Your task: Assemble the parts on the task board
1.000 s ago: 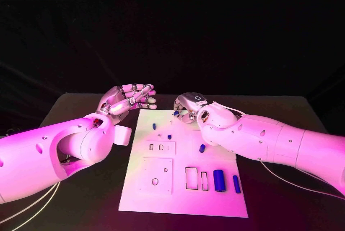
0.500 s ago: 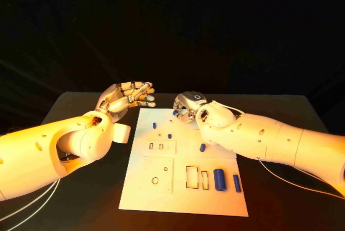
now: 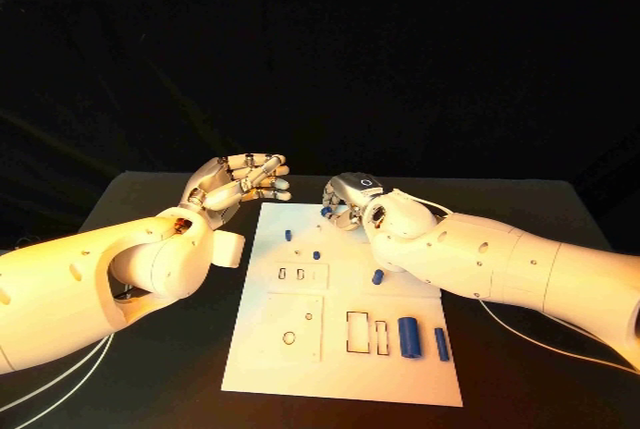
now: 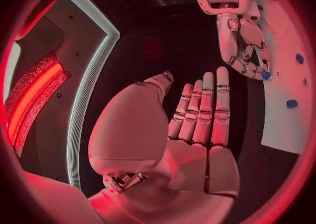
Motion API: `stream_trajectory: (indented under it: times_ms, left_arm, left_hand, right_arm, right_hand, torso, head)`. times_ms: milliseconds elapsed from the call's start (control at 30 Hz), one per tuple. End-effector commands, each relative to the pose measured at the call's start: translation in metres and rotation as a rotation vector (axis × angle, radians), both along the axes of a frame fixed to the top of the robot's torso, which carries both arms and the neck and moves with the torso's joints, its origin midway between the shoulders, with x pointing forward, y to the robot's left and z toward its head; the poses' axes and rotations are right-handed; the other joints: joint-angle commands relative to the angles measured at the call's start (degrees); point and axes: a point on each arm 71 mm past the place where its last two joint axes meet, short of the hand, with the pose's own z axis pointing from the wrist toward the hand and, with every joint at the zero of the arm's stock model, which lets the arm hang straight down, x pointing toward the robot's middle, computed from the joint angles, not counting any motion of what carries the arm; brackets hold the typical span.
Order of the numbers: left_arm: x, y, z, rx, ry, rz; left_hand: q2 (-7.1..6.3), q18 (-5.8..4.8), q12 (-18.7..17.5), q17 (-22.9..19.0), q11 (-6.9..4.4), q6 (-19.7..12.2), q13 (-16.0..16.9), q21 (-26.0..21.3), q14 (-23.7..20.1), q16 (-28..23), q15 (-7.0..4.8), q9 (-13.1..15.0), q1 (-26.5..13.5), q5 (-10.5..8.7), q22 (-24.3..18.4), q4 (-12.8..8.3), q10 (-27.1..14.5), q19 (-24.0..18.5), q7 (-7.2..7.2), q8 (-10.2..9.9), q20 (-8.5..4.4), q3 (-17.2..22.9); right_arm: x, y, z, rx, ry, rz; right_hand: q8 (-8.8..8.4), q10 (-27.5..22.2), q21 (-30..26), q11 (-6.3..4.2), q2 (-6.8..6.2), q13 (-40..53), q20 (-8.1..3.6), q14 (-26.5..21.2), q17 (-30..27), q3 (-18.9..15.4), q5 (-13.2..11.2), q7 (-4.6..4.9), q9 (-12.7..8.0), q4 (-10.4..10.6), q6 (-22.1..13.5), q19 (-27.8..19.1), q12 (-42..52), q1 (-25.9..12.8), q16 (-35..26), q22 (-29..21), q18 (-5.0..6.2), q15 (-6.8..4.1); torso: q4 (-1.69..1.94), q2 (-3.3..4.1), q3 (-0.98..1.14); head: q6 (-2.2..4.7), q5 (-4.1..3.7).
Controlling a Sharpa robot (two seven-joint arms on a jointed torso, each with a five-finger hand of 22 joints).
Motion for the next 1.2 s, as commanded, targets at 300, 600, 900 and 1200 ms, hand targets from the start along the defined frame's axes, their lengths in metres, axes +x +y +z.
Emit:
stream_trajectory:
  times_ms: [300,600,900,1200]
  left_arm:
    - [0.0001,-0.0026,0.0042,-0.011,-0.008,-0.017]
    - [0.0007,-0.0023,0.0044,-0.011,-0.008,-0.016]
    - [0.0011,-0.0020,0.0043,-0.010,-0.007,-0.015]
    - [0.0016,-0.0011,0.0040,-0.008,-0.005,-0.013]
  left_hand:
    - [0.14,0.58,-0.39,0.18,0.20,-0.05,0.01,0.34,-0.59,0.23,0.01,0.11,0.41,-0.30,0.13,-0.08,0.41,-0.19,1.07,-0.23,0.03,0.46]
    - [0.14,0.58,-0.39,0.18,0.20,-0.05,0.01,0.34,-0.59,0.23,0.01,0.11,0.41,-0.30,0.13,-0.08,0.41,-0.19,1.07,-0.23,0.03,0.46]
    - [0.14,0.58,-0.39,0.18,0.20,-0.05,0.01,0.34,-0.59,0.23,0.01,0.11,0.41,-0.30,0.13,-0.08,0.41,-0.19,1.07,-0.23,0.03,0.46]
    - [0.14,0.58,-0.39,0.18,0.20,-0.05,0.01,0.34,-0.59,0.23,0.01,0.11,0.41,-0.30,0.13,-0.08,0.41,-0.19,1.07,-0.23,0.03,0.46]
  right_arm:
    - [0.0019,0.0010,-0.0053,-0.034,0.045,-0.005]
    - [-0.0005,0.0046,-0.0017,0.009,0.015,0.016]
    - [-0.0040,0.0091,0.0017,0.043,-0.012,0.043]
    - [-0.0047,0.0093,0.0025,0.051,-0.018,0.044]
  right_hand:
    - [-0.88,-2.49,-0.61,0.62,-0.87,-0.48,0.63,1.47,-0.95,0.35,0.12,0.80,0.26,0.19,-1.96,-0.62,-0.40,-1.24,-0.05,-1.01,-0.38,0.75]
    - [-1.65,-4.20,-1.10,1.01,-1.27,-0.77,1.10,0.82,-2.81,0.25,0.15,1.12,0.28,0.26,-3.47,-1.00,-0.15,-1.52,-0.99,-1.36,-0.25,1.16]
    - [-0.61,1.57,1.87,-0.78,0.12,1.17,0.03,1.26,-1.75,1.16,0.07,-0.25,1.43,-1.15,-1.87,1.73,2.47,0.06,-0.12,3.25,-1.05,-0.24]
    - [-0.35,1.95,2.57,-1.00,0.46,1.79,-0.35,1.25,-2.00,1.37,0.05,-0.37,1.88,-2.02,-1.55,2.30,2.65,0.56,-0.15,4.34,-1.27,-0.52]
  torso:
    - [-0.13,0.01,0.11]
    - [-0.14,0.03,0.21]
    - [-0.15,0.03,0.18]
    - [-0.14,0.04,0.14]
  head:
    - [-0.20,0.18]
    - [-0.19,0.27]
    - [-0.25,0.25]
    - [-0.31,0.29]
